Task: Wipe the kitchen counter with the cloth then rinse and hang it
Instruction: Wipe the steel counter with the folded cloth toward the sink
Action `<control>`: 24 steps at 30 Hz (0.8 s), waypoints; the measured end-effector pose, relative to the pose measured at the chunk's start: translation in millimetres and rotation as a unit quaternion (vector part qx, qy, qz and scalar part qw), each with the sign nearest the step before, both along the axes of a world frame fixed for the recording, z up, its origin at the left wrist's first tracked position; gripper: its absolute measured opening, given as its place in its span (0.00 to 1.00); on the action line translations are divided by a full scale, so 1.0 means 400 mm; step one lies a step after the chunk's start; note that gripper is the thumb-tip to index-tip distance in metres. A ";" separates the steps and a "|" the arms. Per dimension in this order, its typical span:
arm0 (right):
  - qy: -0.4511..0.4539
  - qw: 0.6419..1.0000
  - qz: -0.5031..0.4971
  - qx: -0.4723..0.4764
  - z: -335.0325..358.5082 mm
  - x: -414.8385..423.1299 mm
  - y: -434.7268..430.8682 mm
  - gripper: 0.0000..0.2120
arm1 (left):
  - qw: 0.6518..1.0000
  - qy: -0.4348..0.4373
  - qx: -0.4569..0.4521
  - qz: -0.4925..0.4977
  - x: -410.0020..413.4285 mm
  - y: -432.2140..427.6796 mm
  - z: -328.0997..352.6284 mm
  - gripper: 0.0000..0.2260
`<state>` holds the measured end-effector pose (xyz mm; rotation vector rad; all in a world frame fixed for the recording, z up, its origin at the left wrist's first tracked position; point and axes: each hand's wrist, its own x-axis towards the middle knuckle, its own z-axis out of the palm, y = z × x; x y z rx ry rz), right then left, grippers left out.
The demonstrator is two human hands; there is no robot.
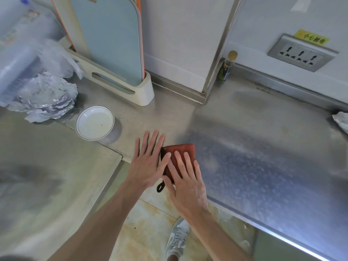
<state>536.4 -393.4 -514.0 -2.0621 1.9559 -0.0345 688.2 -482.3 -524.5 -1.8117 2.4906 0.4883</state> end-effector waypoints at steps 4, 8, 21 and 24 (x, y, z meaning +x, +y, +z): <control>0.001 1.000 -0.029 0.000 0.003 -0.093 0.052 0.29 | 1.000 -0.008 0.007 0.000 -0.003 0.001 0.003 0.32; 0.037 0.994 -0.099 0.011 0.008 -0.277 0.170 0.30 | 1.000 -0.017 0.014 0.007 -0.010 0.004 0.005 0.33; 0.029 0.988 -0.151 0.002 0.014 -0.284 0.242 0.27 | 0.999 -0.025 0.025 0.010 -0.014 -0.002 -0.021 0.35; 0.014 0.994 -0.105 0.002 0.018 -0.149 0.142 0.27 | 0.999 -0.026 0.026 0.015 -0.015 -0.001 -0.023 0.36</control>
